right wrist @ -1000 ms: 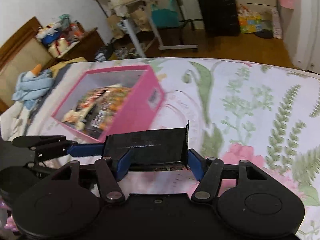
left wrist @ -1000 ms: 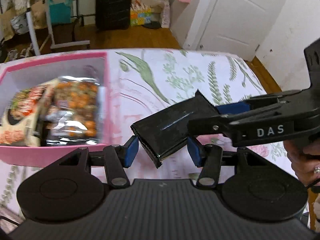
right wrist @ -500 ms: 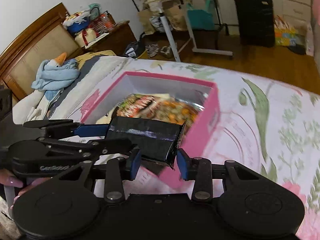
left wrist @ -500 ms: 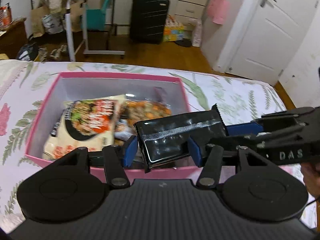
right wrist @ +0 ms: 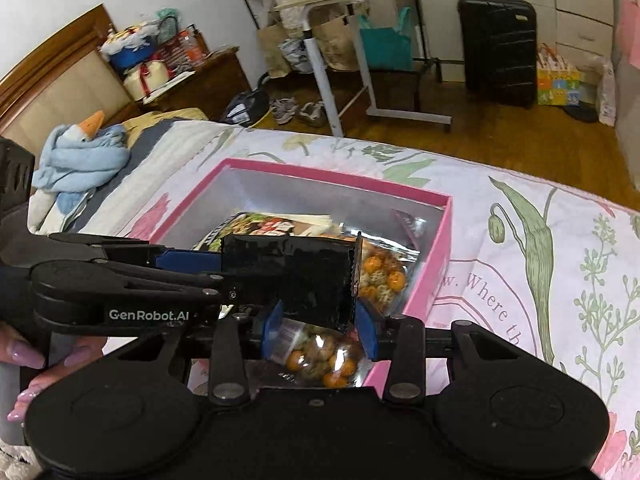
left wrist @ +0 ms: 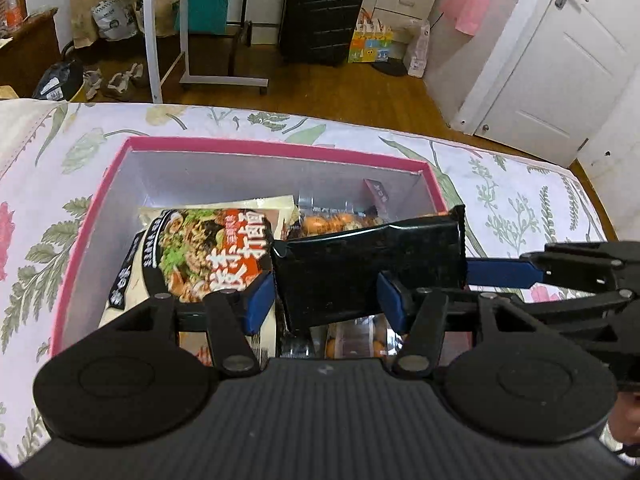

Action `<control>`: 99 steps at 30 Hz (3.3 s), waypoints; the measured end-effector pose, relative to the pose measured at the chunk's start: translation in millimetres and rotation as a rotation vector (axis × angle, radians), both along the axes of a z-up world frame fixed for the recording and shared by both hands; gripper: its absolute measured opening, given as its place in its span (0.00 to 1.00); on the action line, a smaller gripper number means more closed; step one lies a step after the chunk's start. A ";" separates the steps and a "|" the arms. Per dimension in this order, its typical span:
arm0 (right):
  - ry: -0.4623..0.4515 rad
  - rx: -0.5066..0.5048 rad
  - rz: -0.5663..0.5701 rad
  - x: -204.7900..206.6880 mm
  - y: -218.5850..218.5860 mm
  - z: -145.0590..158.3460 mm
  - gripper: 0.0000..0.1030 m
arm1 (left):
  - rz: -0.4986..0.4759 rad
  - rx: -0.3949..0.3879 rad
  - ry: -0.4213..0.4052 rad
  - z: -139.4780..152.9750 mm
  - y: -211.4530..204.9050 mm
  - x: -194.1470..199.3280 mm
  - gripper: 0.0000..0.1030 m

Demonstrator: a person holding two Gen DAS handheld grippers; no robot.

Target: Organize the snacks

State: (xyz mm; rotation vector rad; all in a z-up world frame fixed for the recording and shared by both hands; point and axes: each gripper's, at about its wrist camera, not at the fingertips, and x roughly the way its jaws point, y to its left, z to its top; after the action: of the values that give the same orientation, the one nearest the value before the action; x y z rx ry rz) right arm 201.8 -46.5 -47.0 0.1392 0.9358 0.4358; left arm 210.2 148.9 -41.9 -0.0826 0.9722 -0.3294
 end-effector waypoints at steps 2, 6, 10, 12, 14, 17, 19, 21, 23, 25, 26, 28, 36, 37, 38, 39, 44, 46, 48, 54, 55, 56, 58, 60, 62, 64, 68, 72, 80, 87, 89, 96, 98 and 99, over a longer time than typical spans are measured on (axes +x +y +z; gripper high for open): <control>0.009 0.014 -0.015 3.3 -4.0 -5.2 0.45 | 0.016 -0.012 -0.005 -3.1 -0.6 0.1 0.55; -0.028 -0.016 -0.016 -4.5 -5.2 -9.0 0.46 | 0.020 0.007 -0.029 -5.2 -1.7 -7.3 0.56; -0.151 -0.057 0.032 -36.8 -8.0 -0.4 0.53 | 0.022 0.022 -0.061 -3.9 -1.7 -25.0 0.57; -0.151 -0.032 0.026 -48.3 -13.9 -0.4 0.53 | -0.004 0.029 -0.067 -1.9 -6.4 -32.2 0.57; -0.159 -0.052 0.013 -57.6 -15.8 0.3 0.53 | -0.025 0.047 -0.083 0.9 -14.3 -39.9 0.57; -0.195 -0.093 -0.008 -70.5 -17.4 3.8 0.54 | -0.055 0.076 -0.108 5.9 -26.6 -53.4 0.57; -0.202 -0.087 -0.025 -76.4 -22.3 5.7 0.54 | -0.070 0.085 -0.113 9.9 -32.7 -60.9 0.57; -0.209 -0.087 -0.038 -82.0 -26.4 8.4 0.55 | -0.077 0.090 -0.117 13.2 -37.5 -67.7 0.57; -0.219 -0.096 -0.054 -88.9 -30.6 11.2 0.55 | -0.078 0.095 -0.120 16.5 -40.5 -74.0 0.57; -0.224 -0.100 -0.073 -94.8 -34.2 14.8 0.55 | -0.080 0.096 -0.122 21.0 -43.2 -79.6 0.57; -0.224 -0.100 -0.083 -97.6 -36.5 15.7 0.55 | -0.079 0.097 -0.124 23.5 -44.1 -83.0 0.57; -0.227 -0.102 -0.104 -105.3 -41.0 19.4 0.55 | -0.075 0.098 -0.132 29.5 -45.4 -89.6 0.57; -0.267 -0.127 -0.171 -135.7 -55.9 39.1 0.57 | -0.079 0.115 -0.144 56.9 -54.4 -114.9 0.57; -0.271 -0.134 -0.182 -139.8 -58.1 42.4 0.57 | -0.083 0.119 -0.143 60.1 -55.9 -118.8 0.57; -0.272 -0.138 -0.190 -143.2 -59.6 45.3 0.57 | -0.086 0.127 -0.140 63.1 -57.8 -122.3 0.57; -0.273 -0.143 -0.201 -146.9 -61.4 48.4 0.57 | -0.090 0.138 -0.136 66.0 -59.8 -126.3 0.57; -0.260 -0.159 -0.256 -169.0 -71.6 59.6 0.59 | -0.112 0.147 -0.108 76.3 -66.2 -144.0 0.60; -0.251 -0.163 -0.274 -176.5 -75.0 62.0 0.59 | -0.114 0.145 -0.100 78.5 -68.0 -151.0 0.61; -0.244 -0.173 -0.288 -183.7 -77.5 63.6 0.59 | -0.107 0.146 -0.096 78.7 -69.9 -157.0 0.62; -0.223 -0.194 -0.342 -196.9 -86.4 60.3 0.66 | -0.069 0.158 -0.103 76.5 -75.3 -172.8 0.71; -0.216 -0.198 -0.357 -197.8 -87.9 58.8 0.67 | -0.063 0.158 -0.105 75.3 -75.3 -175.2 0.73; -0.210 -0.205 -0.377 -199.1 -89.9 56.4 0.71 | -0.057 0.155 -0.107 74.3 -74.9 -177.4 0.75; -0.203 -0.226 -0.412 -201.7 -94.0 51.6 0.78 | -0.047 0.160 -0.114 71.3 -76.9 -181.8 0.83; -0.190 -0.250 -0.423 -204.3 -95.4 46.7 0.78 | -0.051 0.169 -0.123 67.7 -80.2 -185.3 0.91; -0.179 -0.266 -0.433 -207.6 -97.4 41.9 0.78 | -0.047 0.174 -0.132 63.8 -82.6 -188.8 0.92; -0.166 -0.268 -0.440 -210.0 -100.6 37.7 0.80 | -0.045 0.200 -0.147 59.8 -87.0 -191.8 0.92; -0.168 -0.274 -0.479 -214.5 -104.3 33.9 0.92 | -0.033 0.202 -0.132 52.4 -90.7 -191.5 0.92; -0.137 -0.292 -0.575 -217.6 -108.4 32.0 0.96 | -0.025 0.214 -0.115 49.0 -90.8 -190.9 0.92; -0.121 -0.276 -0.585 -224.4 -110.1 35.0 0.96 | 0.012 0.220 -0.117 57.0 -84.6 -193.4 0.92; -0.107 -0.262 -0.573 -227.2 -103.6 38.3 0.96 | 0.028 0.218 -0.083 56.2 -82.1 -192.3 0.92; -0.108 -0.271 -0.575 -226.7 -102.0 38.6 0.96 | 0.026 0.222 -0.077 55.1 -83.0 -192.9 0.92; -0.114 -0.269 -0.592 -225.9 -104.3 35.4 0.96 | 0.013 0.236 -0.067 49.8 -86.9 -196.6 0.92; -0.119 -0.265 -0.586 -227.1 -104.5 36.3 0.96 | 0.015 0.242 -0.067 49.3 -87.1 -196.7 0.92; -0.119 -0.266 -0.584 -227.1 -104.6 36.6 0.96 | 0.016 0.243 -0.066 49.1 -86.7 -196.2 0.92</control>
State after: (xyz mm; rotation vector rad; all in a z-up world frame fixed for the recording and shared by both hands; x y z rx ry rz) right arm -25.2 -151.1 -10.4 0.1351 0.7834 -0.2185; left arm 14.0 62.2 7.1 0.1408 0.9386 -0.1960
